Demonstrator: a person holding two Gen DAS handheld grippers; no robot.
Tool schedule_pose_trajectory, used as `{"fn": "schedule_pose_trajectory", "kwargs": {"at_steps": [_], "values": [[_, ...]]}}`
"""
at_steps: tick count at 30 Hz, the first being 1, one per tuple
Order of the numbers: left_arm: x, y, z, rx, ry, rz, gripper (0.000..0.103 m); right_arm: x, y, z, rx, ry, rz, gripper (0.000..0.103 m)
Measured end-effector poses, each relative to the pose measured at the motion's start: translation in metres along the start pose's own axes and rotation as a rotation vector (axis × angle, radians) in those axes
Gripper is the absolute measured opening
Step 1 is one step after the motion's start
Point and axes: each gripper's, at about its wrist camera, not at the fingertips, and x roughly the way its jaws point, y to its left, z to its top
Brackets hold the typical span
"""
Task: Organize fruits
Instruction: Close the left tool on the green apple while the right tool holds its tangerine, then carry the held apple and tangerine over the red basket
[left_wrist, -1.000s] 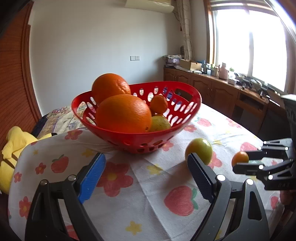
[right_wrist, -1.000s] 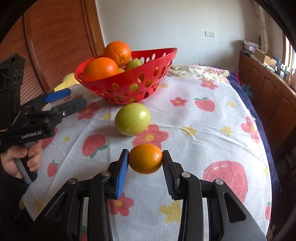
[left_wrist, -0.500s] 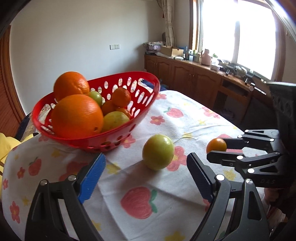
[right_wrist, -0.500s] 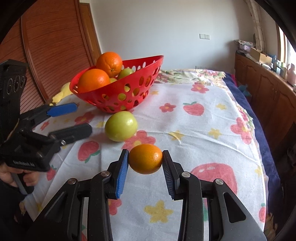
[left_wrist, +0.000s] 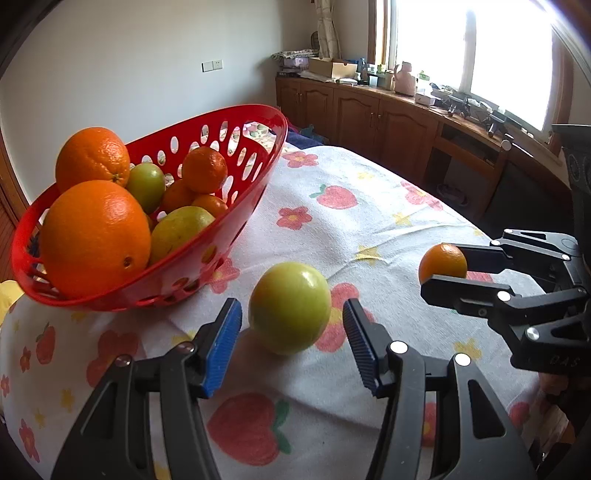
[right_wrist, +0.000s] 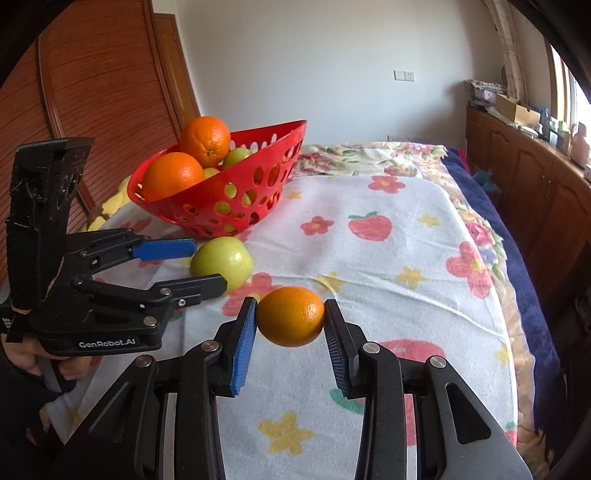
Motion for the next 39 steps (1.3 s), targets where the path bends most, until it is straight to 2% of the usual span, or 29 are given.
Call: {"fn": "schedule_pose_trajectory", "kwargs": {"at_steps": [10,13,18,23,29,33,39], "values": [[0.016,0.003,0.005,-0.004,0.045,0.013,0.057,0.001,-0.002,0.001,-0.002,0.004,0.006,0.036],[0.018,0.004,0.004,-0.012,0.054,-0.001,0.05,0.003,-0.002,0.001,-0.005,0.007,0.006,0.036],[0.012,0.004,-0.002,-0.022,0.048,-0.003,0.049,0.005,-0.001,0.001,-0.008,0.017,0.0,0.036],[-0.014,0.006,-0.004,-0.035,-0.006,-0.037,0.049,0.001,0.003,0.006,-0.024,0.013,-0.006,0.036],[-0.058,0.011,0.008,-0.032,-0.092,-0.039,0.049,-0.011,0.003,0.028,-0.046,-0.029,-0.019,0.036],[-0.082,0.021,0.019,-0.039,-0.152,-0.029,0.049,-0.021,0.005,0.052,-0.078,-0.069,-0.032,0.036],[-0.097,0.039,0.034,-0.035,-0.182,0.024,0.049,-0.022,0.015,0.082,-0.11,-0.112,-0.012,0.036]]}}
